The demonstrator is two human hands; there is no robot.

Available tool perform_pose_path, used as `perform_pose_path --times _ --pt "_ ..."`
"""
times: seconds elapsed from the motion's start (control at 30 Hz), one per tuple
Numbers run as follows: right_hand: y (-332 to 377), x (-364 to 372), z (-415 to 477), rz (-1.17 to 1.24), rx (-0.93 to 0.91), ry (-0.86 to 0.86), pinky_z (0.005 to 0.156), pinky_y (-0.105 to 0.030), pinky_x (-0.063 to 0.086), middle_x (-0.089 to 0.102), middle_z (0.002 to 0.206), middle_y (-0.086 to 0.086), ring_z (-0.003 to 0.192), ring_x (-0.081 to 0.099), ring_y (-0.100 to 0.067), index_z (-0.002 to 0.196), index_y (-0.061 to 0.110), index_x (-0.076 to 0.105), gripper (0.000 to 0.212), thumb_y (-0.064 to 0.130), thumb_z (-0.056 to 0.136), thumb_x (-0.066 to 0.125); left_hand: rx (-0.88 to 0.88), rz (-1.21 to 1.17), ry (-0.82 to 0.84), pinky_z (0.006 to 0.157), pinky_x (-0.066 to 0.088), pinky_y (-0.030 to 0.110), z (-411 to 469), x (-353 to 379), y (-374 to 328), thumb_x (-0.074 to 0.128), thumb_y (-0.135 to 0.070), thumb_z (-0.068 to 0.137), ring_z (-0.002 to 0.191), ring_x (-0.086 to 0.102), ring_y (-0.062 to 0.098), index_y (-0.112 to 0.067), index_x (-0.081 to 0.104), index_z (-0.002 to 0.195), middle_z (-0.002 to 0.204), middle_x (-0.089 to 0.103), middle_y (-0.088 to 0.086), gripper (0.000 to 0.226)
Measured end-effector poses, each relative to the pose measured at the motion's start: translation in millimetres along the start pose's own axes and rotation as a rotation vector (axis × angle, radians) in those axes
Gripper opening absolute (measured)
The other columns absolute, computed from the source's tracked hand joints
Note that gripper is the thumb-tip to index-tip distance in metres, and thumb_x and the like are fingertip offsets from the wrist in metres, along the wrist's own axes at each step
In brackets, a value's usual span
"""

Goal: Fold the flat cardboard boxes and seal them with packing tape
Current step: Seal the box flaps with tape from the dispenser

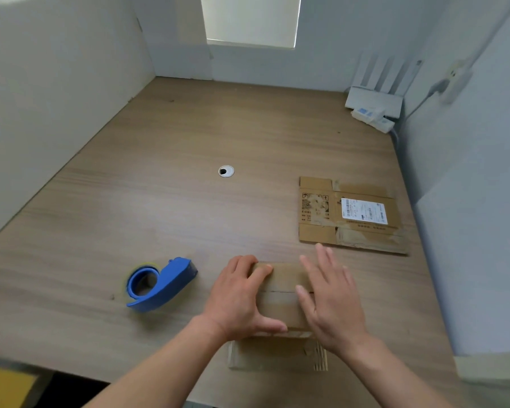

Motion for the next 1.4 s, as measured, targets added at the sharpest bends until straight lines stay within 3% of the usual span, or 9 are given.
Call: perform_pose_path --times 0.1,0.23,0.33,0.43,0.6,0.77,1.0,1.23,1.4 --pt "5 10 -5 -0.072 -0.132 0.010 0.112 -0.053 0.037 0.046 0.153 -0.002 0.142 0.042 -0.023 0.136 0.024 0.060 0.051 0.049 0.096 0.039 0.010 -0.001 -0.018 0.110 0.034 0.032 0 0 0 0.055 -0.094 0.052 0.123 0.032 0.018 -0.029 0.039 0.140 0.135 0.034 -0.002 0.111" --pt "1 11 -5 -0.111 -0.163 -0.089 0.106 -0.047 0.043 0.060 0.139 -0.010 0.127 0.054 -0.031 0.121 0.019 0.072 0.047 0.048 0.092 0.048 0.000 -0.148 -0.046 0.115 0.028 0.035 -4 -1 5 0.058 -0.087 0.065 0.132 0.029 0.019 -0.024 0.048 0.136 0.140 0.038 0.000 0.096" --pt "3 9 -6 -0.150 -0.208 -0.152 0.094 -0.044 0.044 0.062 0.131 -0.011 0.110 0.054 -0.032 0.116 0.014 0.074 0.046 0.045 0.092 0.050 -0.189 -0.313 -0.330 0.107 0.036 0.037 -22 -3 44 0.057 -0.067 0.080 0.127 0.039 0.022 -0.016 0.058 0.122 0.134 0.047 0.004 0.066" --pt "5 10 -7 -0.153 -0.192 -0.186 0.079 -0.043 0.047 0.062 0.117 -0.004 0.096 0.056 -0.030 0.113 0.016 0.075 0.043 0.045 0.090 0.053 -0.515 -0.175 -0.497 0.091 0.046 0.046 -52 2 111 0.077 -0.041 0.076 0.114 0.051 0.033 -0.010 0.060 0.114 0.122 0.055 0.010 0.053" --pt "3 10 -5 -0.131 -0.187 -0.220 0.067 -0.040 0.047 0.062 0.106 -0.001 0.083 0.059 -0.029 0.105 0.017 0.077 0.040 0.045 0.087 0.056 -0.785 0.062 -0.010 0.086 0.045 0.037 -71 14 173 0.069 -0.053 0.081 0.118 0.048 0.024 -0.024 0.052 0.115 0.123 0.055 -0.002 0.048" --pt "6 9 -5 -0.106 -0.162 -0.254 0.066 -0.040 0.049 0.065 0.104 0.000 0.082 0.061 -0.028 0.099 0.017 0.079 0.035 0.043 0.086 0.058 -0.815 0.120 0.136 0.076 0.039 0.036 -61 21 184 0.058 -0.045 0.089 0.106 0.056 0.022 -0.026 0.046 0.113 0.105 0.063 -0.003 0.033" --pt "9 5 -4 -0.041 -0.156 -0.247 0.069 -0.037 0.051 0.066 0.105 0.004 0.083 0.061 -0.023 0.096 0.018 0.078 0.030 0.038 0.086 0.057 -0.655 -0.026 -0.012 0.068 0.046 0.033 -58 1 174 0.064 -0.039 0.089 0.100 0.061 0.025 -0.025 0.052 0.119 0.107 0.065 -0.002 0.035" --pt "10 -2 -5 0.084 -0.106 -0.221 0.068 -0.036 0.053 0.065 0.103 0.010 0.083 0.060 -0.018 0.093 0.021 0.077 0.025 0.029 0.080 0.057 -0.150 -0.084 -0.354 0.056 0.041 0.030 -33 -65 103 0.080 -0.028 0.076 0.070 0.057 0.024 -0.018 0.065 0.099 0.080 0.060 -0.004 0.029" --pt "7 -10 -4 0.160 -0.075 -0.147 0.072 -0.027 0.051 0.067 0.100 0.013 0.084 0.062 -0.013 0.089 0.025 0.076 0.019 0.030 0.078 0.061 0.084 -0.149 -0.287 0.058 0.037 0.018 -19 -81 47 0.075 -0.032 0.066 0.075 0.049 0.006 -0.027 0.063 0.097 0.082 0.053 -0.020 0.033"
Point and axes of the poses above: each hand's wrist, its own z-axis towards the middle knuckle, its own x-axis out of the palm, y = z × x, the point moved 3 cm from there along z, towards the middle knuckle
